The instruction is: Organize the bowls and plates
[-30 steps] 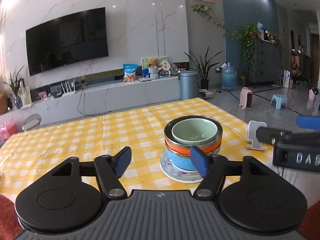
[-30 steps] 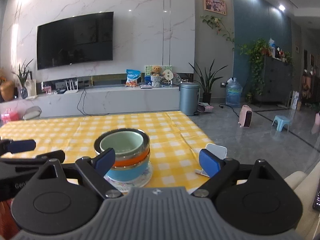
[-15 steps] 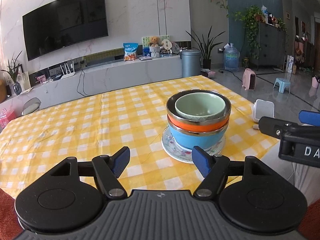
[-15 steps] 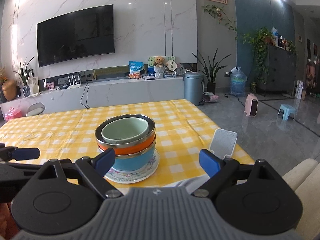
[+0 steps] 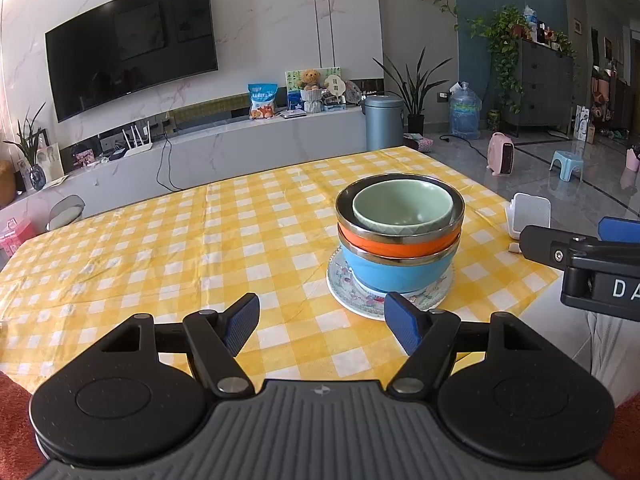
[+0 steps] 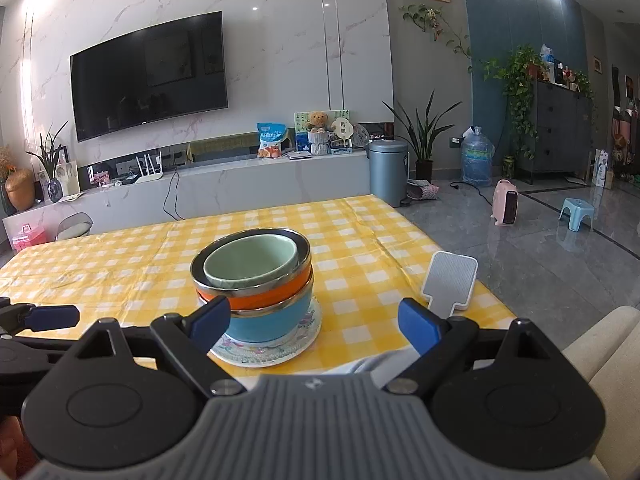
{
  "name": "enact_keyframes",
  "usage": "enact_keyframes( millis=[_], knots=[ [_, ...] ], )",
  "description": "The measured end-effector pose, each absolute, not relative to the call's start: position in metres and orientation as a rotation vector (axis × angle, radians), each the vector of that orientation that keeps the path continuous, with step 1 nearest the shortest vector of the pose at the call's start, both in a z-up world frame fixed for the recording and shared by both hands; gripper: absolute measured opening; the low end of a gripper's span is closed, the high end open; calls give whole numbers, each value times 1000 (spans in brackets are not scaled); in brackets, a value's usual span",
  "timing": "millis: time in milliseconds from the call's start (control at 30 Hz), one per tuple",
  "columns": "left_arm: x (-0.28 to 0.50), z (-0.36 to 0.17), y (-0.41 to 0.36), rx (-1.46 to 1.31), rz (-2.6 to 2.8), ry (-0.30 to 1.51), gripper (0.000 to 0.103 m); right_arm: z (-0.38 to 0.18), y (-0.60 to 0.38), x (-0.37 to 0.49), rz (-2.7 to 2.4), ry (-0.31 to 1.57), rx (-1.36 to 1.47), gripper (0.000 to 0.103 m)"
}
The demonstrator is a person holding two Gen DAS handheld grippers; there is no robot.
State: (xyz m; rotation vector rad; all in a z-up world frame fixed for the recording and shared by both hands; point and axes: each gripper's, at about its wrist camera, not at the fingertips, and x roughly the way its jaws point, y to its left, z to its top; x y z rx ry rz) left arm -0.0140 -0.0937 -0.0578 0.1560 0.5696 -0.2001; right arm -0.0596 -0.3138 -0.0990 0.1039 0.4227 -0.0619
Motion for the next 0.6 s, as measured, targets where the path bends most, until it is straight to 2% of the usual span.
enact_keyframes(
  millis=[600],
  knots=[
    [-13, -56, -92, 154, -195, 577, 84, -100, -313, -58, -59, 428, 99, 89]
  ],
)
